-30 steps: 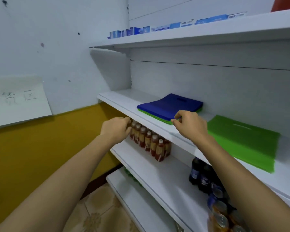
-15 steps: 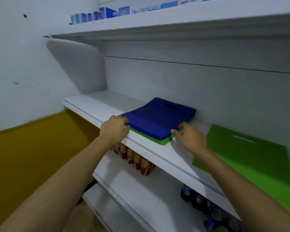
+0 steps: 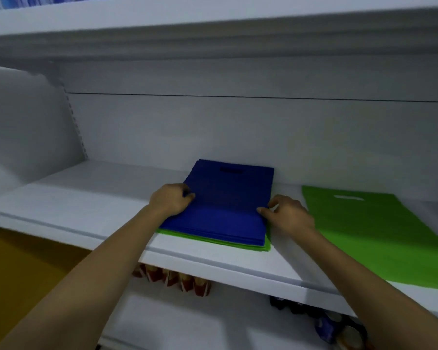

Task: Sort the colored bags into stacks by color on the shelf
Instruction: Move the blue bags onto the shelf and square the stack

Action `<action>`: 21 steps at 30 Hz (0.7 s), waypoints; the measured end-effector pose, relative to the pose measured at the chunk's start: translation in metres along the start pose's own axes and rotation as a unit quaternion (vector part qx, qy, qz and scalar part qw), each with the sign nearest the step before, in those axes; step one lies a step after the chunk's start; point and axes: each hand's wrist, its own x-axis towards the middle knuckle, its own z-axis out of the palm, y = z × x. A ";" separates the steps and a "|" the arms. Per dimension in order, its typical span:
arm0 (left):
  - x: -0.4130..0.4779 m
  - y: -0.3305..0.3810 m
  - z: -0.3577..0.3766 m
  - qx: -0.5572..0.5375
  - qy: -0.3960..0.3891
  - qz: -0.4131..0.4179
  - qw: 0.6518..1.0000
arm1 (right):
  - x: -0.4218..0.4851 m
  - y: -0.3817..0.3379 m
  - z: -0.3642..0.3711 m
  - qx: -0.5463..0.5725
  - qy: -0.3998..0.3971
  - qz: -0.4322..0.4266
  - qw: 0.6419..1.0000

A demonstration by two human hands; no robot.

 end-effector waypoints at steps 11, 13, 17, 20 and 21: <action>0.035 -0.021 0.004 -0.074 -0.008 0.116 0.990 | 0.000 -0.033 0.003 0.101 0.069 0.153 0.981; 0.036 -0.022 0.009 -0.074 -0.012 0.128 0.989 | -0.003 -0.038 0.002 0.106 0.083 0.148 0.980; 0.037 -0.024 0.017 -0.119 -0.011 0.123 0.985 | -0.012 -0.051 -0.002 0.132 0.143 0.079 0.978; 0.035 -0.017 0.016 -0.169 -0.007 0.097 0.981 | -0.018 -0.053 -0.012 0.208 0.175 0.043 0.962; 0.034 -0.013 0.015 -0.185 -0.006 0.088 0.979 | -0.021 -0.051 -0.017 0.230 0.183 0.041 0.955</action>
